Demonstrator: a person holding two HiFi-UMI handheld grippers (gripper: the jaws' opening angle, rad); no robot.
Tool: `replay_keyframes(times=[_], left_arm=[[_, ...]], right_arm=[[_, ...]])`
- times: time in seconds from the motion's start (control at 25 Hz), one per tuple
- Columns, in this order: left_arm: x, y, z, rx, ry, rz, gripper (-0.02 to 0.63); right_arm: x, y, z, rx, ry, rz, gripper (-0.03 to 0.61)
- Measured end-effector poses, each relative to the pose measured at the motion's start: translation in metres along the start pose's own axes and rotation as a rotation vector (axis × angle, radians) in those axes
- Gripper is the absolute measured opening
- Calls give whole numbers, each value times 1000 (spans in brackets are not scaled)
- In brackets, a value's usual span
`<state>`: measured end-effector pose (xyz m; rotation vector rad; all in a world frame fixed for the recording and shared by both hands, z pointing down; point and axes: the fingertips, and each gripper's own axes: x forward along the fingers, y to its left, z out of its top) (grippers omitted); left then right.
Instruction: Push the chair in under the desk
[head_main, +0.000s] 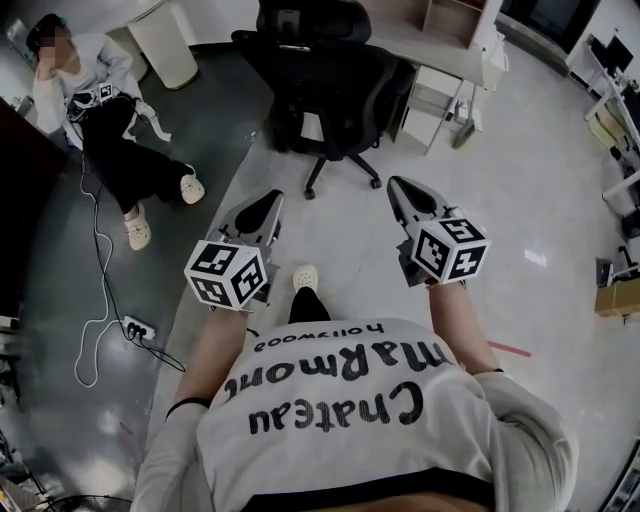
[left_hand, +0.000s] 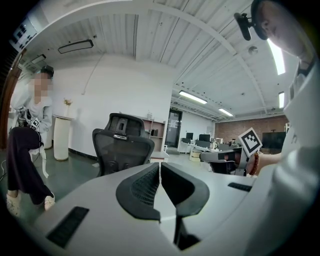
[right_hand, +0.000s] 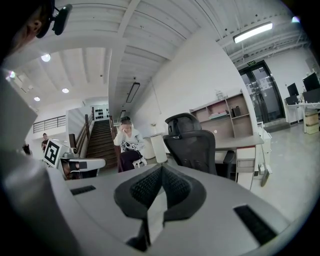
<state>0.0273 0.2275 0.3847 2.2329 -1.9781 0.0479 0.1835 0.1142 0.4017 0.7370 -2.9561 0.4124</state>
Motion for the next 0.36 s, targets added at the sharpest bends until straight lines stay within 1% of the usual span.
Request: replay_keyframes(times=[0.16,0.36], left_arm=[[-3,-2,0,-11,2,10,25],[-4,2,4,-6,6,17,25]], right_arm=[[-3,0,-2,0,9,6,6],[-1,-1,-4,3,21,4,6]])
